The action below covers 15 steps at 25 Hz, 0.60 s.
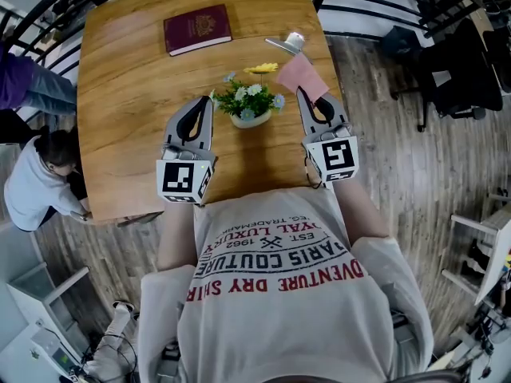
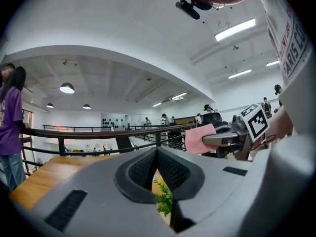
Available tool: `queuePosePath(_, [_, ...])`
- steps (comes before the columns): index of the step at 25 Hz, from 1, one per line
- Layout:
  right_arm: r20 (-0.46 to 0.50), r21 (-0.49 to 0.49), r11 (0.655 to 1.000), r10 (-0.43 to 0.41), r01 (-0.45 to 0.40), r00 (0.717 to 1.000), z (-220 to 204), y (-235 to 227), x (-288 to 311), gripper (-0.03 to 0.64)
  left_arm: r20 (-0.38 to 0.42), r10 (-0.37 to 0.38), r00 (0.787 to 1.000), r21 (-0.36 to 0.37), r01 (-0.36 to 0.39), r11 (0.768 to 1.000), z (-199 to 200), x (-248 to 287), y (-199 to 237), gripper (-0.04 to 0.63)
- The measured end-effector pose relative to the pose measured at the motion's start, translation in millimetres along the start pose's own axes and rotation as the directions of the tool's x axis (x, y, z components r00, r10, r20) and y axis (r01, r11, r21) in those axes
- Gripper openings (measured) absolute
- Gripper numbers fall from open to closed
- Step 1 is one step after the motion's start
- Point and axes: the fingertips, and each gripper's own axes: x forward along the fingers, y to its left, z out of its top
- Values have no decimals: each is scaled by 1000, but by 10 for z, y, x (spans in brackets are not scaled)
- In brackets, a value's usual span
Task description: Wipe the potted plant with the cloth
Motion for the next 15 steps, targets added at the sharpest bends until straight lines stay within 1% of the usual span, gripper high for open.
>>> queuePosePath(6, [5,24,1000,-11,11,1000,-44,-46,-45,34,-1,8,1000,-14,-8,1000,-31,12,-18,17])
queuePosePath(15, [-2,35,999,-15,15,1000,-98,-68,-63,35,-21,28,999,-7,-28,1000,-119,5,-28,17])
